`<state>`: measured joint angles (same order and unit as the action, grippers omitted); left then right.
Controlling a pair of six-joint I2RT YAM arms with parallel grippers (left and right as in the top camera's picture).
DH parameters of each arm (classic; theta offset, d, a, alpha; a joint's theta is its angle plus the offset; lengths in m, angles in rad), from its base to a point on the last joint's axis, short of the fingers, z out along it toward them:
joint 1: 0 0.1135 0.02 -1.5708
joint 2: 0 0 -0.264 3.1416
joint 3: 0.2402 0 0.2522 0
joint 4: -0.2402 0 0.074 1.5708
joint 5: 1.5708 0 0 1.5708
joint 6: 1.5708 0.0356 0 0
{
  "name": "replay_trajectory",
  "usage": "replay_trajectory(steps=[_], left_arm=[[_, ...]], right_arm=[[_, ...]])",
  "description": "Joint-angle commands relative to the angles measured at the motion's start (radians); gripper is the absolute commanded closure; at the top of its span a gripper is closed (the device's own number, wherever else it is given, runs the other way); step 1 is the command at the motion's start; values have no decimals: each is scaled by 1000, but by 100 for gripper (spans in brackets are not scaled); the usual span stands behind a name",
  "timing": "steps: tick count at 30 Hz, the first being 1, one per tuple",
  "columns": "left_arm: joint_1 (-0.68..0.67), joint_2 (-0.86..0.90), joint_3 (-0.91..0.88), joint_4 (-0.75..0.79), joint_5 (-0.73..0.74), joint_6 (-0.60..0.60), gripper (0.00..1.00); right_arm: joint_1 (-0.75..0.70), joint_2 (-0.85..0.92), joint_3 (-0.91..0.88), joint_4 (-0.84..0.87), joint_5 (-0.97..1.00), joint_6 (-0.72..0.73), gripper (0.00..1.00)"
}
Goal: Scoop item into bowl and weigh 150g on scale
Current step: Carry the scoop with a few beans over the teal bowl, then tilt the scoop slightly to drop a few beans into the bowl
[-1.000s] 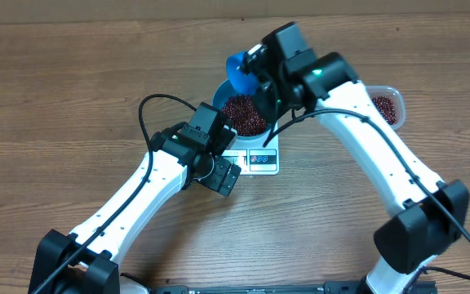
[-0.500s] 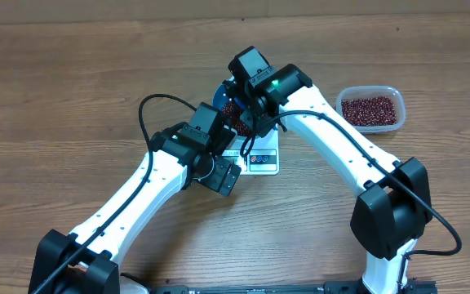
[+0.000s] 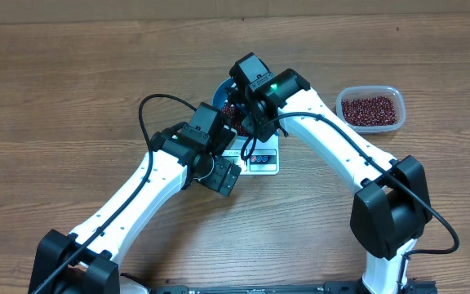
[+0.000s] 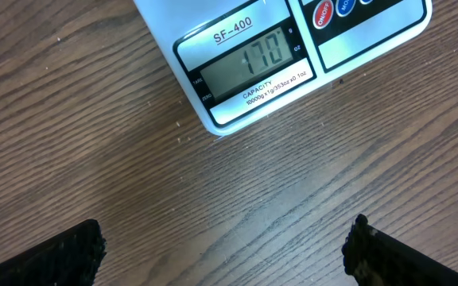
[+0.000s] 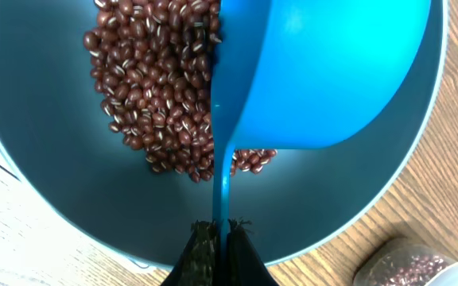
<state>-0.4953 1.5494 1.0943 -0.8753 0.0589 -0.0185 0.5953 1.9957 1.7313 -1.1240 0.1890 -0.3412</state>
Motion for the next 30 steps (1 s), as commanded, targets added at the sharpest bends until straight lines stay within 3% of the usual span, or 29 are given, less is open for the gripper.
replay_trajectory(steps=[1,17,24,30], left_arm=[[4,-18,3,-2,-7,19,0],[4,-18,3,-2,-7,19,0],[4,-18,3,-2,-7,19,1],[4,-18,3,-2,-7,19,0]], right_arm=[[-2,8,-6,-7,-31,-6,96],[-45,7,32,-4,-160,47,96],[-156,-25,53,1,-446,56,96],[-195,-32,95,1,-491,56,96]])
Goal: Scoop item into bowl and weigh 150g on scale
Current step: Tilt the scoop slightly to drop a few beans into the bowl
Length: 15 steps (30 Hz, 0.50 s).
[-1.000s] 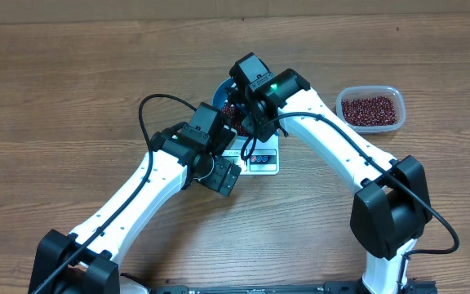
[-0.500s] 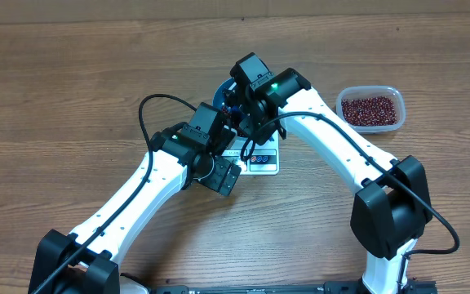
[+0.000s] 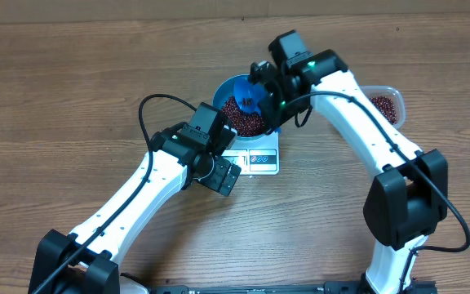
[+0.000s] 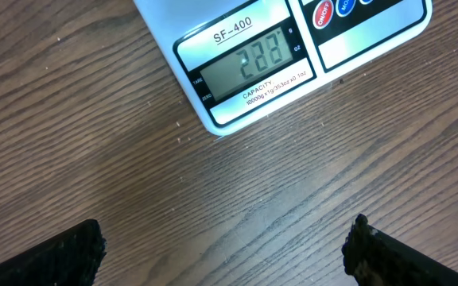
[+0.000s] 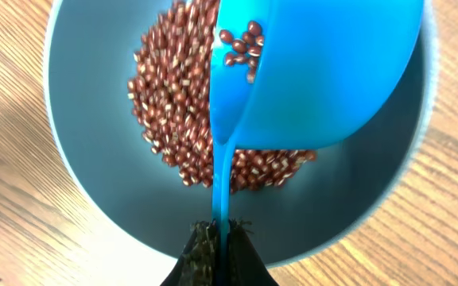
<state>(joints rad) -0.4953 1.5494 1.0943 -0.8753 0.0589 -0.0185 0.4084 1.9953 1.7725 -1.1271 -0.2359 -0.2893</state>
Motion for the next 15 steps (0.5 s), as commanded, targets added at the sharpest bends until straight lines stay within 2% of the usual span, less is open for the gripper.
replay_trajectory(steps=[1,15], left_arm=[[4,-18,3,-2,-7,19,0],[4,-18,3,-2,-7,19,0]], right_arm=[[-11,-31,63,4,-66,5,96],[-11,-47,115,-6,-53,0,96]])
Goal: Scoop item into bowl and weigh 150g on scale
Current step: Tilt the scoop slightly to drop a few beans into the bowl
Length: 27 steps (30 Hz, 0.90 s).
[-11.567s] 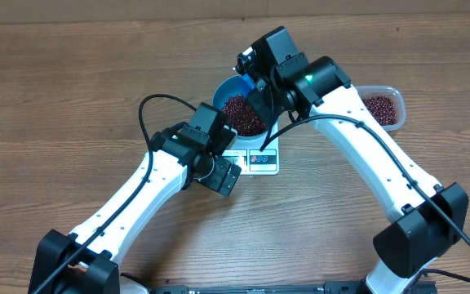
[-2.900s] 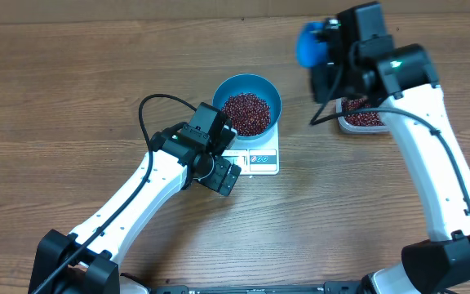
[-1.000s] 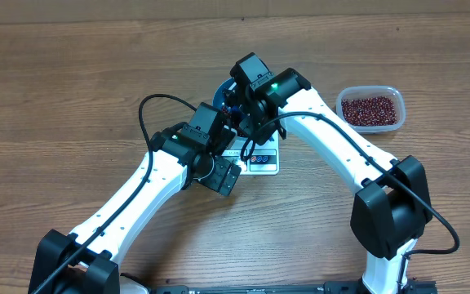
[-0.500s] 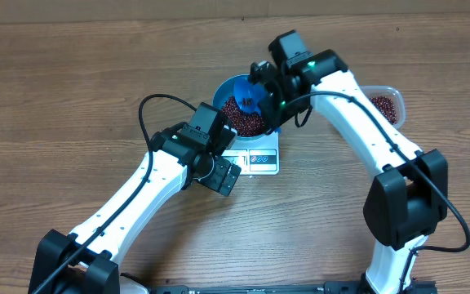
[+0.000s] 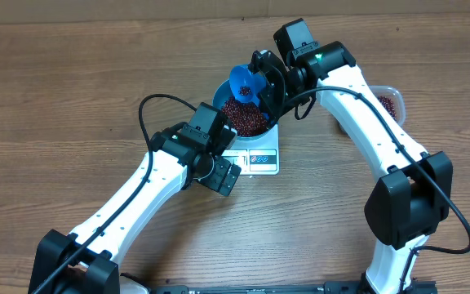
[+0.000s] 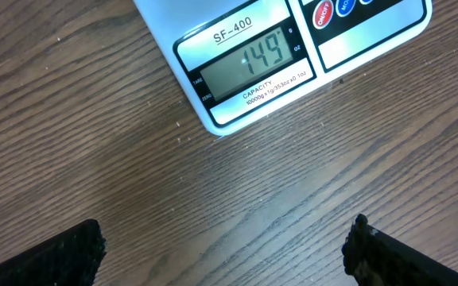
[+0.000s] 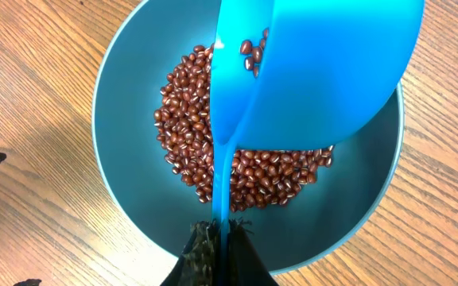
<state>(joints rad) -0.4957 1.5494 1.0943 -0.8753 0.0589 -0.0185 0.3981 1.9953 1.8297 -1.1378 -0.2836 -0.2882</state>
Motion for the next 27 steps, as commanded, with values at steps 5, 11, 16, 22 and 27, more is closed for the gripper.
replay_trajectory(steps=[5,11,16,22,27], left_arm=[[5,-18,3,-2,-7,19,0],[5,-18,3,-2,-7,19,1],[5,-18,3,-2,-7,19,1],[5,-18,3,-2,-7,19,0],[5,-18,3,-2,-7,19,0]], right_arm=[[-1,-76,112,-32,42,-1,96],[11,-103,112,-128,259,0,96],[36,-103,112,-166,353,28,96],[93,-103,112,-177,368,53,96],[145,-103,112,-184,548,82,96]])
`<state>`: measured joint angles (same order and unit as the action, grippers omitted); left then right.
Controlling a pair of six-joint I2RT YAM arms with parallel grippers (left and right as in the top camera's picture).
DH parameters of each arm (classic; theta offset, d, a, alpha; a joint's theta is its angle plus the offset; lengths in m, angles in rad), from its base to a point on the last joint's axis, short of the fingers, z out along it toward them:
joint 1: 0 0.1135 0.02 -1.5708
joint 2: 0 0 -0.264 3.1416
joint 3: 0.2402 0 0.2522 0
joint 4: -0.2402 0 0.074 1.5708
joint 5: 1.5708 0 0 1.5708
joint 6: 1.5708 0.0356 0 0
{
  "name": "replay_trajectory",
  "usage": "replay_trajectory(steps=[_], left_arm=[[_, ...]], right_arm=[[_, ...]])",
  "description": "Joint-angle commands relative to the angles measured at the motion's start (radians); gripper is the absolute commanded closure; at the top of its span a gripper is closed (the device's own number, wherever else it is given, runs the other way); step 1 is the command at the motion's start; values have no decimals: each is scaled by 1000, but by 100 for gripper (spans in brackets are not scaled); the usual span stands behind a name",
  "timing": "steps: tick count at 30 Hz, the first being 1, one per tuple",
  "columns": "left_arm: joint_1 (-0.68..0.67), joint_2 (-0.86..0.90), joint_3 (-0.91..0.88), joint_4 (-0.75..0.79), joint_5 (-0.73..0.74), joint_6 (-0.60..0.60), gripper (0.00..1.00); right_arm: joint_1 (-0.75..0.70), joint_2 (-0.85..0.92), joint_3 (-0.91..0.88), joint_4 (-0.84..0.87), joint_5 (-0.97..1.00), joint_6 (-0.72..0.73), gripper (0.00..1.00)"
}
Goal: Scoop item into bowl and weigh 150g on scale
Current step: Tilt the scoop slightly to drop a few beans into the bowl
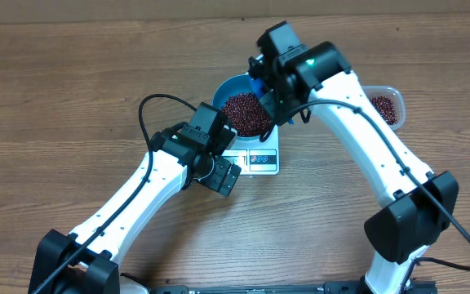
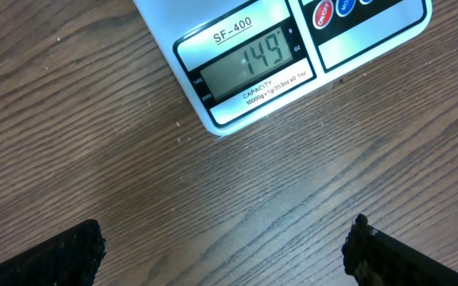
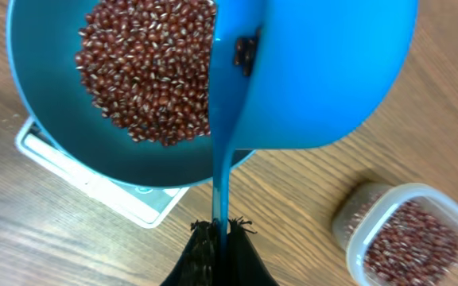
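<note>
A blue bowl [image 1: 228, 88] full of red beans [image 1: 246, 112] sits on the white scale [image 1: 261, 161]. The scale's display [image 2: 251, 63] reads 149. My right gripper [image 3: 220, 230] is shut on the handle of a blue scoop [image 3: 324, 71], held at the bowl's right edge with a few beans [image 3: 246, 49] left in it. My left gripper [image 2: 223, 242] is open, low over bare wood just in front of the scale [image 2: 293, 48], with nothing between its fingers [image 2: 62, 250].
A clear plastic tub of red beans [image 1: 384, 107] stands to the right of the scale, also seen in the right wrist view as the tub [image 3: 408, 238]. A black cable [image 1: 157, 110] loops over the table left of the bowl.
My right gripper has moved the scoop from above the bowl's left part to its right edge, partly over the table. The display still reads 149. The left arm has not moved.
The scoop was down in the bowl's beans with the display at 170. Then it was raised in the bowl with some beans, reading 228. Then it hung above the bowl at 149. Now it is at the bowl's right edge, still 149.
</note>
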<state>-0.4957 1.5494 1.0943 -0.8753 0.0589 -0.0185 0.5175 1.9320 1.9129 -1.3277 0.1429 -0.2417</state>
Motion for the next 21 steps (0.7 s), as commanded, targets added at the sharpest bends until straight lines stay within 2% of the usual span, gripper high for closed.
replay_trajectory(steps=[1,21], left_arm=[[5,-18,3,-2,-7,19,1],[5,-18,3,-2,-7,19,1]], right_arm=[[32,-40,29,5,113,35,96],[37,-40,29,16,98,36,96]])
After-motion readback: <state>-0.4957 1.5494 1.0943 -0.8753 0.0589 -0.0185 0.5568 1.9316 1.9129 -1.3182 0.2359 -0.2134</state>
